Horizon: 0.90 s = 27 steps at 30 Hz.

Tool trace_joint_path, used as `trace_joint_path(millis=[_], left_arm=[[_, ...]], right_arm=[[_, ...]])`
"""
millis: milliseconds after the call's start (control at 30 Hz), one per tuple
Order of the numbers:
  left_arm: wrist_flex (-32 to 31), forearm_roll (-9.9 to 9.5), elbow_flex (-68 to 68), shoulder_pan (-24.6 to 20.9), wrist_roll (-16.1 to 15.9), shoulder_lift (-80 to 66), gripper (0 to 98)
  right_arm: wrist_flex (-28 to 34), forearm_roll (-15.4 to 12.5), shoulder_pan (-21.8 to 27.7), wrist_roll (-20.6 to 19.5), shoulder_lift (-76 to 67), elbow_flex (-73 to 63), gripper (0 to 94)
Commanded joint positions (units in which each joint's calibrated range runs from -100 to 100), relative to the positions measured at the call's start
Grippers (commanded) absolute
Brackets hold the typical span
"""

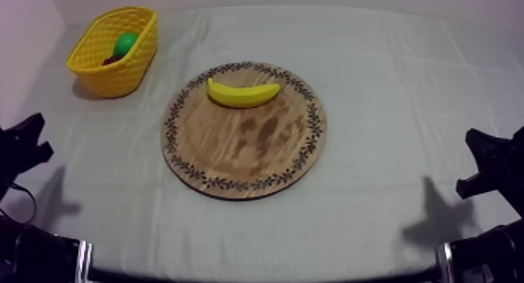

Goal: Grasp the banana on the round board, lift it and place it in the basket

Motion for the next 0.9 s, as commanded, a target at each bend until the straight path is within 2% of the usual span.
trace_joint_path(millis=[0, 367, 567, 867], left_arm=[[2.4, -0.04, -6.9, 0.6, 0.5, 6.1, 0.0], [11.6, 0.02, -37.0, 4.1, 1.2, 29.4, 0.0], [17.6, 0.46, -52.0, 6.0, -0.6, 41.1, 0.0], [30.2, 0.86, -74.0, 10.2, -3.2, 58.0, 0.0]], right_arm=[[0.0, 0.0, 0.0, 0.0, 0.0, 0.0, 0.3], [0.0, 0.0, 0.0, 0.0, 0.0, 0.0, 0.3], [0.0, 0.0, 0.0, 0.0, 0.0, 0.0, 0.3], [0.0, 0.0, 0.0, 0.0, 0.0, 0.0, 0.3]])
